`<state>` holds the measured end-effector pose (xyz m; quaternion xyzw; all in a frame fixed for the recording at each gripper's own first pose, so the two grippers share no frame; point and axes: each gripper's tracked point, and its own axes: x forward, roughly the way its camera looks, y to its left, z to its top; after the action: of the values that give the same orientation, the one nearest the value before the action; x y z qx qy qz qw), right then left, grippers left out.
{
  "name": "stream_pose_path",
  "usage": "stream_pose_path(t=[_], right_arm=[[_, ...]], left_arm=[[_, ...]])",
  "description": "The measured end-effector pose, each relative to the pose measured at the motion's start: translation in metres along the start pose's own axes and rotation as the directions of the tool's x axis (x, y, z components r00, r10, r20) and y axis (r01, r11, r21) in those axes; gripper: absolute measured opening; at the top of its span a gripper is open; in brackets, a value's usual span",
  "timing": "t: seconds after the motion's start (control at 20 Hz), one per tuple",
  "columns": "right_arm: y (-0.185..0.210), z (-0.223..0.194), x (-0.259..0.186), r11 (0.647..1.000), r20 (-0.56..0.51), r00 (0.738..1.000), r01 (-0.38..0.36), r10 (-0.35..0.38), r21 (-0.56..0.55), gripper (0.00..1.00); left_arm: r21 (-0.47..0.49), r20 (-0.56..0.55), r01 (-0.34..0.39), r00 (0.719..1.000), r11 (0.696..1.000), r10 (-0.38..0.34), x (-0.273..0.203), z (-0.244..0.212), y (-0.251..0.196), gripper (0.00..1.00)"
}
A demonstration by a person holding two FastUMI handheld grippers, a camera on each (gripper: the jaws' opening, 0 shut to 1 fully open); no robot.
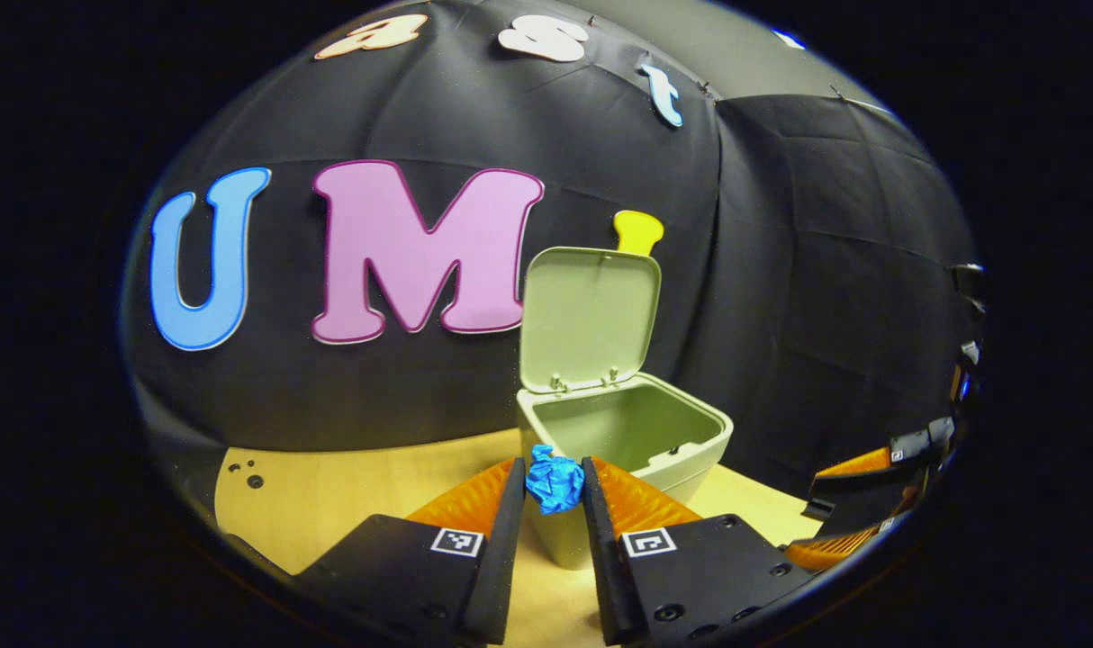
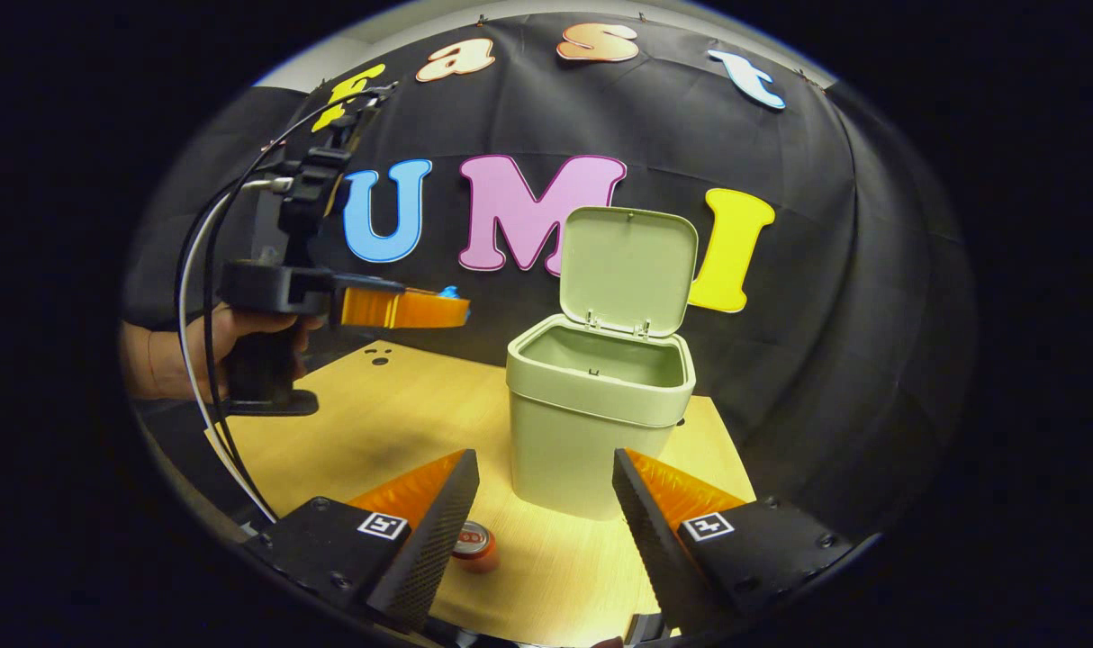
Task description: Press the lid of the desktop garbage bin to open it, pick up the crumpled paper on the desktop and throw it into the bin, then pick up the pop can on the desktop and drop it into the bin, and finally close the garbage bin lid.
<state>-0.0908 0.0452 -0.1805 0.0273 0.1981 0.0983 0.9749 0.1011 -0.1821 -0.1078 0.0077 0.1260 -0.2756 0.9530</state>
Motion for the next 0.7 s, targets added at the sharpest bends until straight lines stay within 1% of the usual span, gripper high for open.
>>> stream_pose_path(t=[0.2,0.5,0.55,0.6,0.7], right_arm=[[-0.009,0.001,0.002,1.000,0.003,1.000,0.013,-0.013,0.004,0.94],[-0.026,0.003,0.010,0.999,0.008,0.999,0.035,-0.035,0.008,0.95],[-0.029,0.001,0.010,0.999,0.005,0.999,0.039,-0.039,0.007,0.94],[-0.031,0.000,0.011,0.999,0.003,0.999,0.041,-0.041,0.006,0.94],[-0.036,-0.005,0.011,0.999,-0.006,0.999,0.046,-0.046,0.003,0.94]], left_arm=[[0.012,0.013,0.063,0.998,0.998,-0.063,0.032,0.016,-0.022,0.42],[0.021,-0.028,0.084,0.996,0.996,-0.083,0.074,0.011,-0.030,0.44],[0.024,-0.032,0.090,0.995,0.996,-0.089,0.077,0.011,-0.031,0.45],[0.029,-0.035,0.097,0.995,0.995,-0.096,0.082,0.009,-0.034,0.43],[0.039,-0.043,0.107,0.993,0.993,-0.106,0.088,0.008,-0.037,0.45]])
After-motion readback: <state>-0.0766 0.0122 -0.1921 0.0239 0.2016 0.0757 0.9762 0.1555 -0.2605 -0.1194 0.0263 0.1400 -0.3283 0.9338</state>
